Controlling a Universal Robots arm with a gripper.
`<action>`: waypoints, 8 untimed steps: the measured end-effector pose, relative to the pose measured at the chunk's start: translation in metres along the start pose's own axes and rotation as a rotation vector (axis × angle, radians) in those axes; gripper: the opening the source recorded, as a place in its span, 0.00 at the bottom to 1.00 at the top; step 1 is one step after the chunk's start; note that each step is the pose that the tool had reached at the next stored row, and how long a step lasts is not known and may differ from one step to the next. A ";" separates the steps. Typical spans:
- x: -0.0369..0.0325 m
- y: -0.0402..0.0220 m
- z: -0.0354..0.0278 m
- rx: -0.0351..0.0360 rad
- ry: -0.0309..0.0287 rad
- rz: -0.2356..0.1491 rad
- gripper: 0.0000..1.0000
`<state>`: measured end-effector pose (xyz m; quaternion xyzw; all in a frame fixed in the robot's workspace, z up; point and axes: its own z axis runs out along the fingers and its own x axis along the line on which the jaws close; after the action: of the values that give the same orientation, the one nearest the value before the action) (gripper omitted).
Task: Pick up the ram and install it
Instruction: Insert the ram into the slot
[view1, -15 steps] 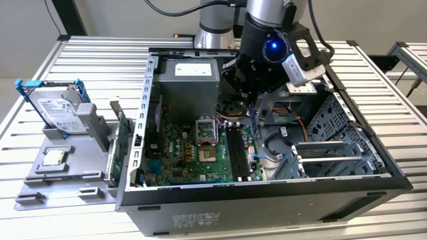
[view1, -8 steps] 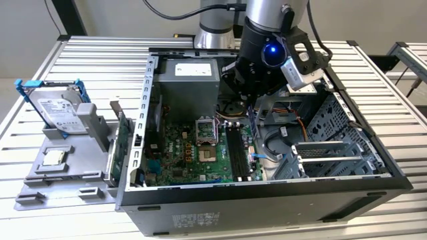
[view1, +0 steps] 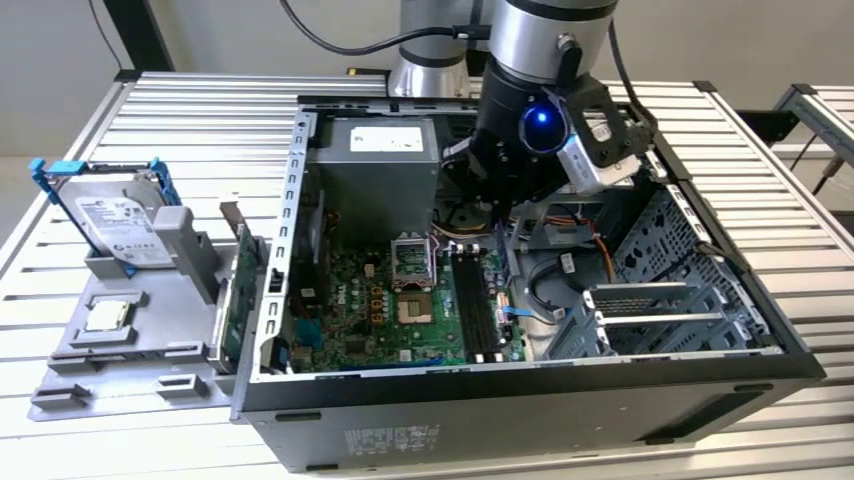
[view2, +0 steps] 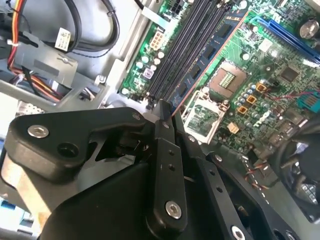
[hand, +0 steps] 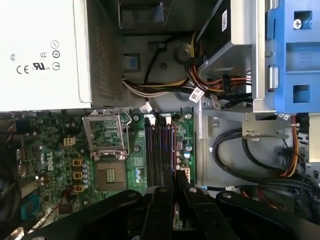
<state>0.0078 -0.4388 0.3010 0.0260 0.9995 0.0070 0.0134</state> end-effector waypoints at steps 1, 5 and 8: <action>-0.0001 -0.0005 0.0018 0.0000 0.0000 0.000 0.00; -0.0001 -0.0014 0.0075 0.0000 0.0000 0.000 0.00; -0.0001 -0.0014 0.0075 0.0001 0.0000 0.000 0.00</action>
<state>0.0081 -0.4401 0.2935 0.0260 0.9995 0.0070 0.0134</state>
